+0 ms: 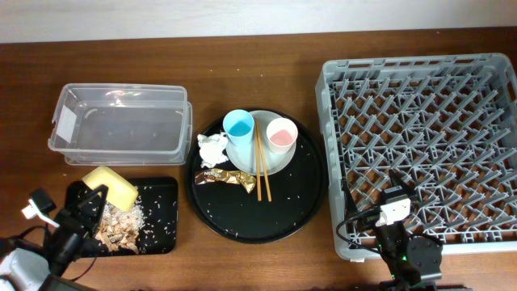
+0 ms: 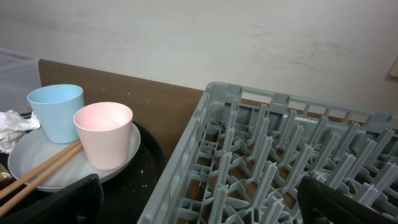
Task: Sort waste into correct bins and load items into the dishwasher rack
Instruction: 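Carry the yellow bowl left and tip scraps onto the black tray, then return the empty yellow bowl to the round tray with left gripper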
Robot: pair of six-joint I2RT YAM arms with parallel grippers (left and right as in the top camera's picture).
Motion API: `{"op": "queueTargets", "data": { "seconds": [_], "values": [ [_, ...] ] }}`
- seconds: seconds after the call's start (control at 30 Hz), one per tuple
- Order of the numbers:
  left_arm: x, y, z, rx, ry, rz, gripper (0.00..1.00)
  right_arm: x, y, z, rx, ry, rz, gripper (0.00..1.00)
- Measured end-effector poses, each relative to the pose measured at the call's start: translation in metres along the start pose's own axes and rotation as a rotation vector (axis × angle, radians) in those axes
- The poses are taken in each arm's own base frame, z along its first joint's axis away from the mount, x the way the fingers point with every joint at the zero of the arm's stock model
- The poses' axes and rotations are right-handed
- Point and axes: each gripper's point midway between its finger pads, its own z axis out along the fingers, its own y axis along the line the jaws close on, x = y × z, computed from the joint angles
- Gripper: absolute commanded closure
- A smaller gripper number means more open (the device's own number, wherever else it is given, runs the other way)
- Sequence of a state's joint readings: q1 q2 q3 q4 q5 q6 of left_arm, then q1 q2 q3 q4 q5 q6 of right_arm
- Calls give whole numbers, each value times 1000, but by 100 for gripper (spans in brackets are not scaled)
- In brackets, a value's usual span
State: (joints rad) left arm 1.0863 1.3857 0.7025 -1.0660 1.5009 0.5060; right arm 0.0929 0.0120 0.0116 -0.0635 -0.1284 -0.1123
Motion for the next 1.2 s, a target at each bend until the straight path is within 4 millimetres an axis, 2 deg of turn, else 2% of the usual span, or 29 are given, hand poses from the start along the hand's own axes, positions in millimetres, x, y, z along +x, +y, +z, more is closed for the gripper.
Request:
{"op": "queueTargets", "data": {
  "seconds": [0.3, 0.37, 0.43, 0.47, 0.6, 0.7, 0.77, 0.8, 0.93, 1.0, 1.03, 1.2],
  "values": [
    [5, -6, 0, -28, 27, -86, 100, 0, 0, 0, 0, 0, 0, 2],
    [-1, -20, 1, -52, 58, -50, 100, 0, 0, 0, 0, 0, 0, 2],
    [-6, -49, 6, -58, 93, 38, 100, 0, 0, 0, 0, 0, 0, 2],
    [-4, -66, 9, -61, 122, 86, 100, 0, 0, 0, 0, 0, 0, 2],
    [6, -101, 23, -100, 224, 226, 100, 0, 0, 0, 0, 0, 0, 2],
    [15, -114, 39, -223, 307, 351, 100, 0, 0, 0, 0, 0, 0, 2],
    [21, -115, 45, -262, 329, 379, 100, 0, 0, 0, 0, -1, 0, 2],
    [37, -119, 57, -294, 383, 423, 100, 0, 0, 0, 0, 0, 0, 2],
    [89, -126, 82, -355, 538, 496, 100, 0, 0, 0, 0, 0, 0, 2],
    [116, -124, 89, -396, 616, 530, 100, 0, 0, 0, 0, 0, 0, 2],
    [136, -125, 91, -411, 666, 563, 100, 0, 0, 0, 0, 0, 0, 2],
    [193, -112, 100, -527, 793, 643, 100, 0, 0, 0, 0, 0, 0, 2]
  ]
}}
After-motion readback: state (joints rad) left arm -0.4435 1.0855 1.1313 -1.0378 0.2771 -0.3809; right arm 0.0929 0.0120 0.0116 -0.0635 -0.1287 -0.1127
